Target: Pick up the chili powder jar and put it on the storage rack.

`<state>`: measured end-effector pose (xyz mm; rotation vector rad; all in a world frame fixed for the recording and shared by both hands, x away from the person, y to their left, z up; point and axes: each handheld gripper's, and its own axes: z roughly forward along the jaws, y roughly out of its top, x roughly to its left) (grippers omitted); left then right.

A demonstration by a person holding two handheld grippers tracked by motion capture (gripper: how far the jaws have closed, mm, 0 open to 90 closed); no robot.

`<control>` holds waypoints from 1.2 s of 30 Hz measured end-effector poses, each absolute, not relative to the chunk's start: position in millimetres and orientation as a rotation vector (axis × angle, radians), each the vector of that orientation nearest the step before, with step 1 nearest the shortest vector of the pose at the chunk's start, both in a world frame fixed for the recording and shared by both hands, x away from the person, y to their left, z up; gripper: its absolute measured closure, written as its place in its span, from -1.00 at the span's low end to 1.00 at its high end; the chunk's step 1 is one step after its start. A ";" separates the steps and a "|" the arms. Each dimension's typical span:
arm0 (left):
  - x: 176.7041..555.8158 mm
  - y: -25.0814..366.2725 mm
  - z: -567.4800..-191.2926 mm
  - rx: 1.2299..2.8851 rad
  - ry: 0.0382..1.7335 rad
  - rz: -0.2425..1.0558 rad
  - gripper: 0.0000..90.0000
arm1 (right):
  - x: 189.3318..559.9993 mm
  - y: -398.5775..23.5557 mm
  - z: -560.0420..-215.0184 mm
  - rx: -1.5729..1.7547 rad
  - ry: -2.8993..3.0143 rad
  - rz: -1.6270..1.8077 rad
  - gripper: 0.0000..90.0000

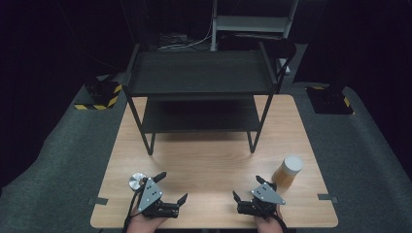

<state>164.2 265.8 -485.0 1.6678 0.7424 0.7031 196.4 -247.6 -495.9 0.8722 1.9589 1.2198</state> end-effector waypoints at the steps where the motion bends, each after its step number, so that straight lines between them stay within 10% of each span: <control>1: 163.4 267.4 -484.4 1.662 0.745 0.707 -0.99 | 196.5 -247.8 -496.2 0.873 1.957 1.222 -1.00; 36: 141.3 323.1 -490.9 1.601 0.911 0.862 -0.99 | 196.8 -247.3 -495.4 0.882 1.959 1.218 -1.00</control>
